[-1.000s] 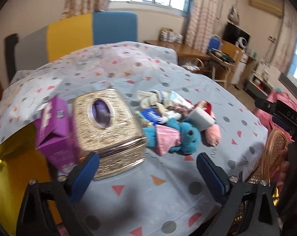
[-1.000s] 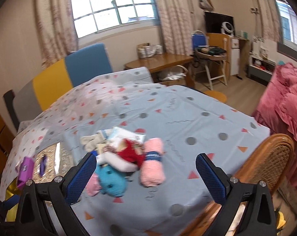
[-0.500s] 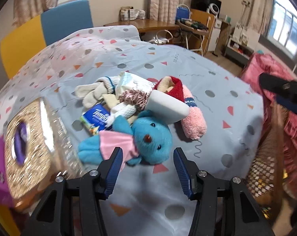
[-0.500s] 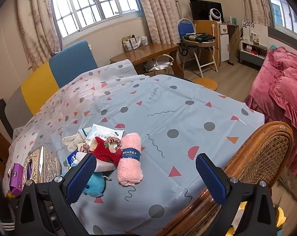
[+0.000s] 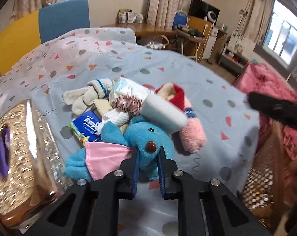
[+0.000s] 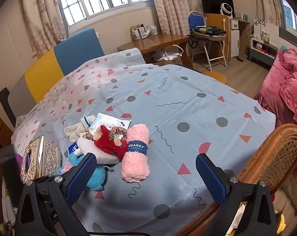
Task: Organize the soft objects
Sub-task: 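Reach the left tool to the blue teddy bear and close on it, then carry the bear into the gold tray with the left tool while the right grasps the white pad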
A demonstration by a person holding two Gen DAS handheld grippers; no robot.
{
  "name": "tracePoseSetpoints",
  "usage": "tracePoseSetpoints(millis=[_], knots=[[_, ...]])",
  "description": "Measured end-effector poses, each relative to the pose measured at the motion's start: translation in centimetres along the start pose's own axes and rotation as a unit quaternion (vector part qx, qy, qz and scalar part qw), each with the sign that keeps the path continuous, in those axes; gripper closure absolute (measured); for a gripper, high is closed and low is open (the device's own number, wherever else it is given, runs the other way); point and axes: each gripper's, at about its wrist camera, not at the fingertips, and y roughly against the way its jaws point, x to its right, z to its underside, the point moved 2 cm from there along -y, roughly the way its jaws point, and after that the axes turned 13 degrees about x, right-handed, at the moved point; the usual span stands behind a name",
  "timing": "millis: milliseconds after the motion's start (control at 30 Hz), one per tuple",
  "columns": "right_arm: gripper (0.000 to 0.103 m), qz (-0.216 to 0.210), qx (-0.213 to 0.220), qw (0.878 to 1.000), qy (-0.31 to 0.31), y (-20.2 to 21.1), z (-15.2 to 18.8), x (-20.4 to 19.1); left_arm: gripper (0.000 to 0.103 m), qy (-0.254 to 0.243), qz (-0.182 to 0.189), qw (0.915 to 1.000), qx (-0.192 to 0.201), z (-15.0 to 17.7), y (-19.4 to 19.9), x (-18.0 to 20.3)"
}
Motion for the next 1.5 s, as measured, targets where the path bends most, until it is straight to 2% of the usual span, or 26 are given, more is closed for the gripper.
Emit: tracePoseSetpoints(millis=[167, 367, 567, 700, 800, 900, 1067, 1200, 1333, 1500], knots=[[0.009, -0.022, -0.036, 0.999, 0.005, -1.8, 0.3, -1.5, 0.086, 0.022, 0.013, 0.9990, 0.037, -2.4, 3.4, -0.9], [0.016, -0.057, -0.094, 0.993, 0.044, -3.7, 2.0, -4.4, 0.086, 0.069, 0.015, 0.9944, 0.078, -6.4, 6.4, -3.7], [0.027, -0.065, -0.131, 0.983, 0.110, -5.6, 3.4, -7.5, 0.086, 0.102, -0.012, 0.9885, 0.111, -9.5, 8.4, -7.2], [0.039, -0.049, -0.139, 0.979, 0.142, -7.7, 4.1, -9.2, 0.086, 0.124, -0.033, 0.9828, 0.133, -11.1, 9.8, -9.9], [0.059, -0.036, -0.131, 0.978, 0.158, -9.0, 4.4, -10.0, 0.086, 0.138, -0.058, 0.9768, 0.154, -12.1, 11.5, -12.4], [0.074, -0.029, -0.125, 0.978, 0.164, -10.0, 4.4, -10.1, 0.086, 0.151, -0.088, 0.9696, 0.171, -12.4, 13.3, -15.2], [0.077, -0.045, -0.122, 0.978, 0.161, -10.0, 4.5, -10.3, 0.086, 0.182, -0.142, 0.9546, 0.189, -11.2, 16.3, -19.9], [0.080, -0.064, -0.121, 0.978, 0.160, -9.8, 4.6, -10.8, 0.086, 0.206, -0.187, 0.9410, 0.193, -8.9, 18.8, -23.7], [0.082, -0.081, -0.116, 0.976, 0.168, -9.4, 4.8, -11.4, 0.086, 0.235, -0.230, 0.9258, 0.187, -5.1, 21.2, -27.2], [0.083, -0.103, -0.110, 0.973, 0.175, -8.9, 4.9, -12.0, 0.086, 0.281, -0.281, 0.9032, 0.162, 1.2, 23.4, -30.6]])
